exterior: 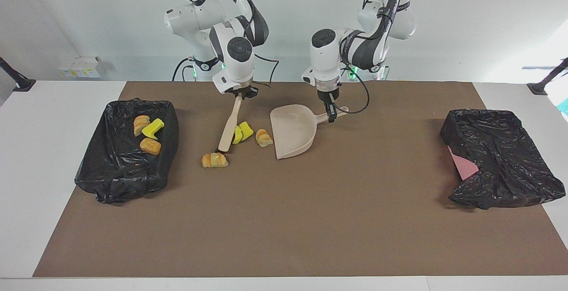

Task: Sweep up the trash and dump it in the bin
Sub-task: 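Lower the dustpan with the left gripper while the right gripper grasps the brush, then sweep the bread and sponge pieces into the dustpan with the right gripper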

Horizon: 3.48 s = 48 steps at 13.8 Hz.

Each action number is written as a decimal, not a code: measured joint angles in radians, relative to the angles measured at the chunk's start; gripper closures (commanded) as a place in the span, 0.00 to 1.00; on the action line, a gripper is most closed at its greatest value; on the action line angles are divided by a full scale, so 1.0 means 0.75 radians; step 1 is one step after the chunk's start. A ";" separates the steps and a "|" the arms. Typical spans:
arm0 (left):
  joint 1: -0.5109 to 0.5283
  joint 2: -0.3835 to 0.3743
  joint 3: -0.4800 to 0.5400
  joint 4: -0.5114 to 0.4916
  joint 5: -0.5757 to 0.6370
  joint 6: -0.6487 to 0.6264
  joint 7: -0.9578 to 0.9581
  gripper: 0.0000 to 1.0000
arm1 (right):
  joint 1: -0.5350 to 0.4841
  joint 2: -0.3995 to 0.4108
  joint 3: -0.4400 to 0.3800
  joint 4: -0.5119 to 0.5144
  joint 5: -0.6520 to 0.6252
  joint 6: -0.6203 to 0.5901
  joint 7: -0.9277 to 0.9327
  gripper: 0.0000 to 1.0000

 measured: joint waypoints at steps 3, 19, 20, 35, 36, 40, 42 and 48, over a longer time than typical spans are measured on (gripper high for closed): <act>-0.009 0.001 0.000 -0.001 0.000 0.006 -0.033 1.00 | 0.067 0.031 0.002 0.030 0.032 0.017 0.007 1.00; 0.022 0.088 0.025 0.038 -0.060 0.170 -0.075 1.00 | 0.196 0.112 -0.017 0.314 -0.001 -0.103 0.013 1.00; 0.042 0.102 0.026 0.049 -0.070 0.185 -0.075 1.00 | 0.178 0.106 -0.017 0.323 -0.049 -0.112 0.013 1.00; 0.112 0.176 0.011 0.307 -0.138 -0.222 -0.054 1.00 | -0.308 0.179 -0.022 0.339 -0.541 -0.115 -0.484 1.00; 0.095 0.176 0.010 0.304 -0.135 -0.232 -0.075 1.00 | -0.328 0.180 -0.023 0.335 -0.541 -0.115 -0.524 1.00; 0.077 0.176 0.008 0.294 -0.131 -0.234 -0.093 1.00 | -0.377 0.181 -0.022 0.298 -0.540 -0.110 -0.614 1.00; 0.067 0.174 0.008 0.281 -0.121 -0.212 -0.093 1.00 | -0.375 0.185 -0.013 0.263 -0.516 -0.077 -0.615 1.00; 0.031 0.173 0.004 0.266 -0.116 -0.165 -0.093 1.00 | -0.284 0.197 0.001 0.231 -0.345 -0.062 -0.618 1.00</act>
